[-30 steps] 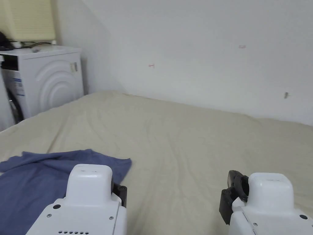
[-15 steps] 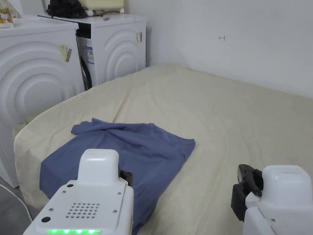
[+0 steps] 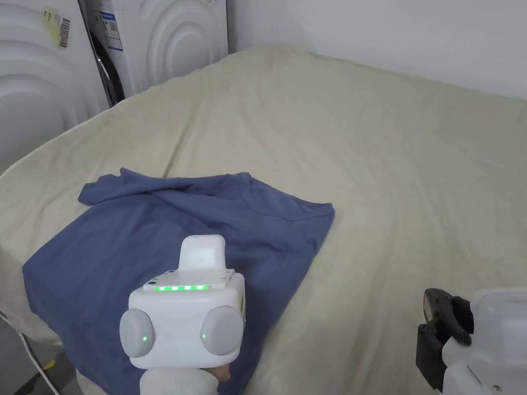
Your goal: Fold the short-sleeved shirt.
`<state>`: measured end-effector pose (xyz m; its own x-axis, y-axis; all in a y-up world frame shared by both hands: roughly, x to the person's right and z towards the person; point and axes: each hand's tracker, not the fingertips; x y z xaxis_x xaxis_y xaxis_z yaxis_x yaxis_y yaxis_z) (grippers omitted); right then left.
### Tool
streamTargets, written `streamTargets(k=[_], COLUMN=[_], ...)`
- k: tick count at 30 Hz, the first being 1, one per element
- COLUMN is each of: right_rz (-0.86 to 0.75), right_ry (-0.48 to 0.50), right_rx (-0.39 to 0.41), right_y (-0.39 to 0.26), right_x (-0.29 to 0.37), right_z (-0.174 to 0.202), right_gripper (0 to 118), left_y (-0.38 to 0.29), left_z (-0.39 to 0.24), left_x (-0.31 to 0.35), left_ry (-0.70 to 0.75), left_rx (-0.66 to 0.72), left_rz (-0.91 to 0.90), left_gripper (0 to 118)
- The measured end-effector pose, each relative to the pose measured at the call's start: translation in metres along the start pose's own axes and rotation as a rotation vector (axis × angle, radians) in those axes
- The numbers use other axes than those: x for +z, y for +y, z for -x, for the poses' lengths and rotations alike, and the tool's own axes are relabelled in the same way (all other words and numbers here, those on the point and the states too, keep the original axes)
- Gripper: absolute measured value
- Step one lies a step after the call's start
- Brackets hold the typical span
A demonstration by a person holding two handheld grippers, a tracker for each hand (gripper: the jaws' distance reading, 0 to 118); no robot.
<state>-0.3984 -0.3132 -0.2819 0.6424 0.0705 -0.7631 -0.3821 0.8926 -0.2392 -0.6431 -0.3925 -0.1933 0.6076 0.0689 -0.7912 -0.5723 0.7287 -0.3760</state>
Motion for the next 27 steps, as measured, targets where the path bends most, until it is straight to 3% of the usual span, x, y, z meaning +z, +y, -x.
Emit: streamTargets(k=[3, 5, 6, 7, 8, 9, 13, 18, 21, 22, 23, 25, 26, 27], right_rz=[0.021, 0.023, 0.027, 0.032, 0.039, 0.046, 0.054, 0.071, 0.076, 0.076, 0.076, 0.079, 0.077, 0.079], right_ry=[-0.004, -0.005, -0.008, -0.011, -0.014, -0.019, -0.028, -0.025, -0.025, -0.026, -0.03, -0.037, -0.041, -0.047], right_rx=[0.005, 0.002, -0.002, -0.003, -0.003, -0.002, -0.005, -0.014, 0.0, 0.005, 0.008, 0.005, -0.003, -0.011], right_y=[-0.001, -0.004, -0.005, -0.005, -0.006, -0.007, -0.009, -0.013, -0.015, -0.015, -0.015, -0.014, -0.015, -0.015], right_x=[-0.007, -0.008, -0.008, -0.008, -0.008, -0.008, -0.006, -0.003, 0.001, 0.002, 0.002, 0.003, 0.004, 0.005], right_z=[-0.003, -0.008, -0.009, -0.01, -0.011, -0.013, -0.018, -0.02, -0.02, -0.021, -0.021, -0.023, -0.025, -0.026], right_gripper=[0, 0, 0, 0, 0, 0, 0, 0, 0, 0, 0, 0, 0, 0], left_y=[-0.001, 0.0, 0.002, 0.005, 0.008, 0.009, 0.009, -0.009, -0.004, -0.002, 0.001, 0.002, 0.003, 0.002], left_z=[0.0, 0.001, 0.002, 0.003, 0.003, 0.004, -0.003, -0.022, -0.024, -0.024, -0.023, -0.024, -0.026, -0.025], left_x=[-0.012, -0.013, -0.012, -0.011, -0.011, -0.009, -0.007, -0.033, -0.024, -0.022, -0.017, -0.005, -0.008, -0.009], left_ry=[-0.034, -0.073, -0.077, -0.073, -0.078, -0.094, -0.087, -0.018, -0.02, -0.016, -0.005, 0.042, 0.083, 0.134], left_rx=[-0.019, 0.024, 0.045, 0.067, 0.092, 0.096, 0.046, -0.118, -0.088, -0.077, -0.053, -0.042, -0.071, -0.121], left_rz=[0.04, 0.019, 0.016, 0.026, 0.032, 0.007, 0.072, 0.174, 0.134, 0.139, 0.126, 0.043, 0.037, 0.065], left_gripper=[45, 52, 81, 102, 116, 118, 118, 118, 115, 108, 92, 19, 10, 10])
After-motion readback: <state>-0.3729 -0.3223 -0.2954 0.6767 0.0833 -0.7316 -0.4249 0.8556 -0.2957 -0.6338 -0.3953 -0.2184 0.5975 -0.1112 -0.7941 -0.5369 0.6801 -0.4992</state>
